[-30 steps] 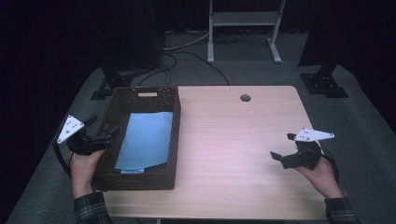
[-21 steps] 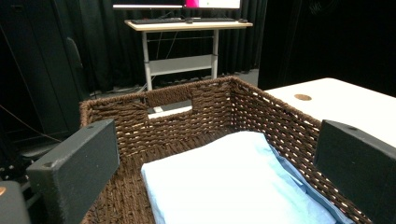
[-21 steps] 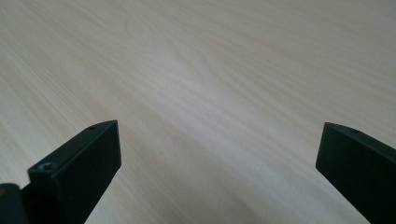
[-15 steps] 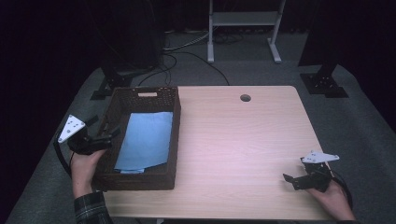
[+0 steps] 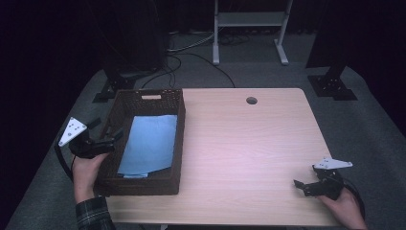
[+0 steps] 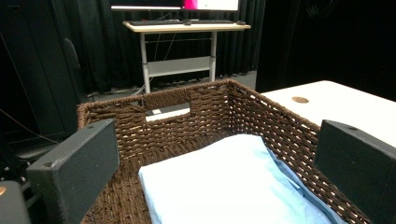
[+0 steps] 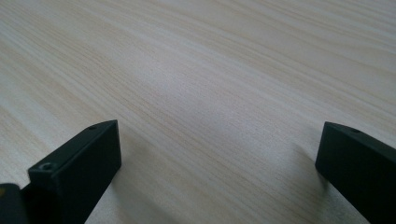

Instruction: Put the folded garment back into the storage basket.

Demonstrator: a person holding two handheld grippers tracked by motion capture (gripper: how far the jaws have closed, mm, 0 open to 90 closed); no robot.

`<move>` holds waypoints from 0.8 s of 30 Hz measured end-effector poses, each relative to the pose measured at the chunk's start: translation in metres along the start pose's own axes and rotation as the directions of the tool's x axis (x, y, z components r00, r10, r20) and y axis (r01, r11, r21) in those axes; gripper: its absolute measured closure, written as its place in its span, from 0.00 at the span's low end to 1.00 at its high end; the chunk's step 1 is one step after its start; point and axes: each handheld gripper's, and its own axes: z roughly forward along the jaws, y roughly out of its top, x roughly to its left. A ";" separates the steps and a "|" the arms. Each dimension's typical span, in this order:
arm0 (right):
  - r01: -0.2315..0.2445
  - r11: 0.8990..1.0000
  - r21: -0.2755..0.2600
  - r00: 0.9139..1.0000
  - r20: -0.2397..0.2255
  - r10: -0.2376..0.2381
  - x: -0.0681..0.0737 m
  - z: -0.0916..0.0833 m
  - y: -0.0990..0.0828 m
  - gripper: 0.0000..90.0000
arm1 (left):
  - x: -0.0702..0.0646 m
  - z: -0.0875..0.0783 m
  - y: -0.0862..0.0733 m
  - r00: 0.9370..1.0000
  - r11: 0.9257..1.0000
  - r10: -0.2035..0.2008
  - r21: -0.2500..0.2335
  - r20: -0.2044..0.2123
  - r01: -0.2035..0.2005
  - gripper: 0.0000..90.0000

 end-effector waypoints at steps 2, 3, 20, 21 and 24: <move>-0.002 1.000 0.000 1.000 0.003 0.002 0.000 0.000 0.000 0.00 | -0.002 0.000 0.002 1.000 1.000 0.001 -0.003 0.003 -0.001 0.00; -0.003 1.000 0.000 1.000 0.003 0.003 0.000 0.000 0.000 0.00 | -0.003 0.001 0.003 1.000 1.000 0.002 -0.005 0.005 -0.002 0.00; -0.005 1.000 0.000 1.000 0.007 0.005 0.000 0.000 0.000 0.00 | -0.066 0.013 0.042 0.996 0.999 0.023 -0.049 0.085 -0.019 0.00; -0.004 1.000 -0.001 1.000 0.006 0.004 0.000 0.000 0.000 0.00 | -0.071 0.015 0.045 0.995 0.998 0.028 -0.053 0.091 -0.024 0.00; -0.004 1.000 -0.001 1.000 0.006 0.004 0.000 0.001 0.000 0.00 | -0.090 0.021 0.052 0.993 0.997 0.041 -0.062 0.110 -0.034 0.00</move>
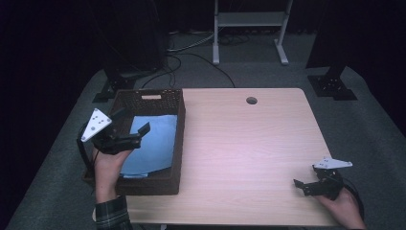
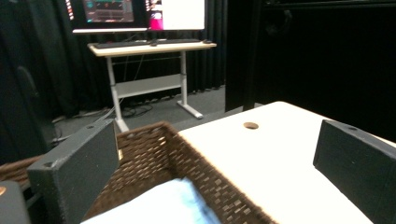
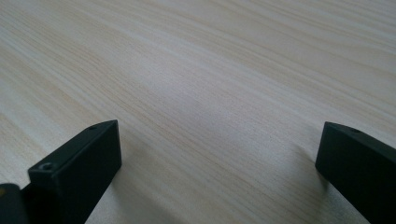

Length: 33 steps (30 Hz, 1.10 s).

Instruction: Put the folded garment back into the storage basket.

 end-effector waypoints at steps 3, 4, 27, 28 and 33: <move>0.000 1.000 0.000 1.000 0.000 0.000 0.000 0.000 0.000 0.00 | -0.019 0.009 0.007 1.000 1.000 0.005 -0.013 0.022 -0.005 0.00; 0.000 1.000 0.000 1.000 0.000 0.000 0.000 0.000 0.000 0.00 | -0.025 0.013 0.008 1.000 1.000 0.008 -0.017 0.028 -0.007 0.00; 0.000 1.000 0.000 1.000 0.000 0.000 0.000 0.000 0.000 0.00 | -0.144 0.087 -0.014 0.972 0.999 0.051 -0.004 0.230 -0.052 0.00; -0.001 1.000 0.000 1.000 0.000 0.001 0.000 0.000 0.000 0.00 | -0.147 0.089 -0.017 0.970 0.999 0.048 -0.006 0.239 -0.048 0.00; -0.001 1.000 0.000 1.000 0.000 0.001 0.000 0.000 0.000 0.00 | -0.164 0.101 -0.031 0.960 0.999 0.045 0.000 0.277 -0.046 0.00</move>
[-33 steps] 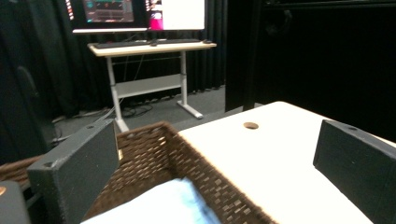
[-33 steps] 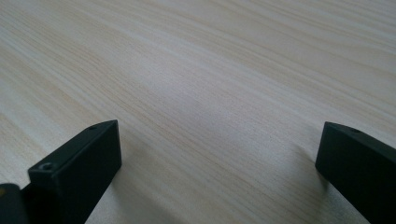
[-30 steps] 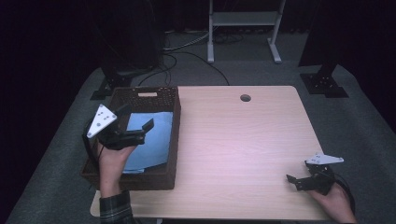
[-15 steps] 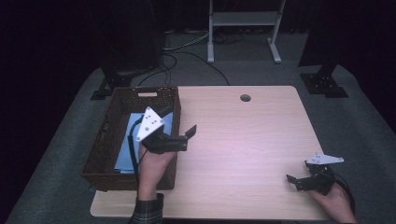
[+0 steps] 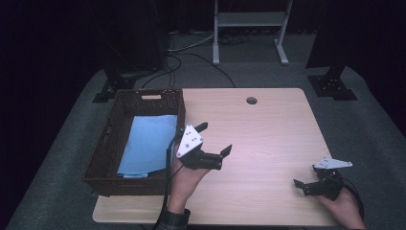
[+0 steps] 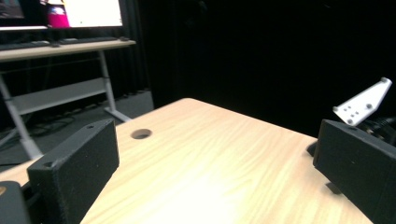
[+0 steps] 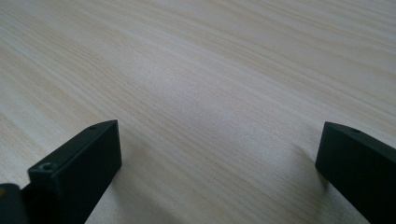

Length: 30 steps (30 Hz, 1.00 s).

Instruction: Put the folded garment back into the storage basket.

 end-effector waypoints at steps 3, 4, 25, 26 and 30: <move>0.000 1.000 0.000 1.000 0.000 0.000 0.000 0.000 0.000 0.00 | -0.007 0.010 -0.009 1.000 1.000 0.003 0.012 0.013 -0.003 0.00; 0.000 1.000 0.000 1.000 0.000 0.000 0.000 0.000 0.000 0.00 | -0.009 0.013 -0.012 1.000 1.000 0.004 0.012 0.020 -0.004 0.00; 0.000 1.000 0.000 1.000 0.000 0.000 0.000 0.000 0.000 0.00 | -0.033 0.039 -0.084 0.997 1.000 -0.020 -0.009 0.073 0.020 0.00; 0.000 1.000 0.000 1.000 0.000 0.000 0.000 0.000 0.000 0.00 | -0.033 0.039 -0.087 0.997 1.000 -0.021 -0.008 0.073 0.022 0.00; 0.000 1.000 0.000 1.000 0.000 0.000 0.000 0.000 0.000 0.00 | -0.034 0.039 -0.100 0.996 1.000 -0.027 -0.002 0.079 0.028 0.00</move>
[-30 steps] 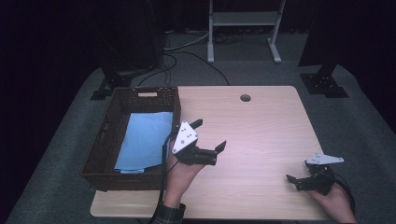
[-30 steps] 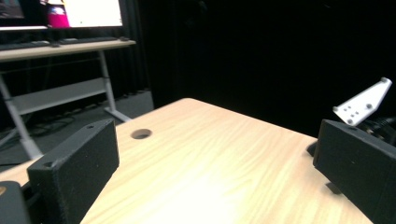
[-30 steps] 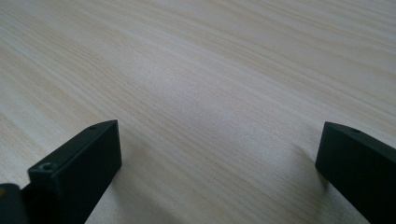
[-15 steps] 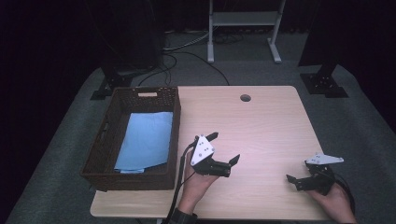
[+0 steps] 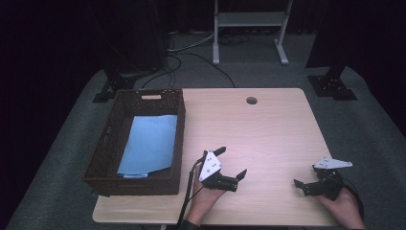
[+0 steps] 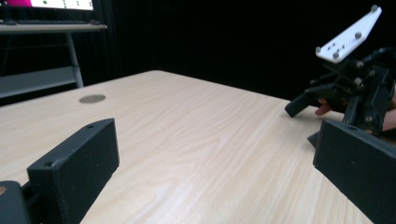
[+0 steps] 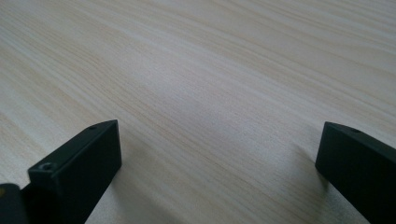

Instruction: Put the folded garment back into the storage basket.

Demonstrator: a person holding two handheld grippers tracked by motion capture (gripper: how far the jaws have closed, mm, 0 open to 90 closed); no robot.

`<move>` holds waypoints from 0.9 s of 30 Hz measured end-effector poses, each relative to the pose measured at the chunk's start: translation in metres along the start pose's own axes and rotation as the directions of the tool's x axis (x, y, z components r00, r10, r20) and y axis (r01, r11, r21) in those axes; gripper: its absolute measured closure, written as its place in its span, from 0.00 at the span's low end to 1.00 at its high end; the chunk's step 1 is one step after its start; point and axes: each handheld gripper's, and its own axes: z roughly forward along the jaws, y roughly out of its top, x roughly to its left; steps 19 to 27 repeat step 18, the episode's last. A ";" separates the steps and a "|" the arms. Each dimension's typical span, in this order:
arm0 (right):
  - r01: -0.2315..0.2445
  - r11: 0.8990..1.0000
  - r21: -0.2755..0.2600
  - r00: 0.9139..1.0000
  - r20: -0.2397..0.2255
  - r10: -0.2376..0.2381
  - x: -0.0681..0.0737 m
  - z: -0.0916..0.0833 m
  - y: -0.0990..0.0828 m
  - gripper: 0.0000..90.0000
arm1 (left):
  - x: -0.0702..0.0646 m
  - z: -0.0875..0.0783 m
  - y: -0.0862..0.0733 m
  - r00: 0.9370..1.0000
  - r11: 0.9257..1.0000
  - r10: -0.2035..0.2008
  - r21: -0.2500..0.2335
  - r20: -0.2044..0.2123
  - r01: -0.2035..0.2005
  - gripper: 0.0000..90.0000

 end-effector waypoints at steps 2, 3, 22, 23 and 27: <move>0.000 1.000 0.000 1.000 0.000 0.000 0.000 0.000 0.000 0.00 | 0.000 0.000 -0.007 1.000 1.000 -0.008 -0.001 0.003 0.008 0.00; 0.000 1.000 0.000 1.000 0.000 0.000 0.000 0.000 0.000 0.00 | 0.000 0.000 -0.010 1.000 1.000 -0.014 -0.006 0.004 0.014 0.00; 0.000 1.000 -0.001 1.000 0.000 0.000 0.000 0.000 0.000 0.00 | -0.001 -0.003 -0.020 1.000 1.000 -0.026 -0.015 0.005 0.026 0.00; 0.000 1.000 -0.001 1.000 0.000 0.000 0.000 0.000 0.000 0.00 | -0.001 -0.003 -0.020 1.000 1.000 -0.026 -0.015 0.005 0.026 0.00; 0.000 1.000 -0.001 1.000 0.000 0.000 0.000 0.000 0.000 0.00 | -0.001 -0.003 -0.020 1.000 1.000 -0.026 -0.015 0.005 0.026 0.00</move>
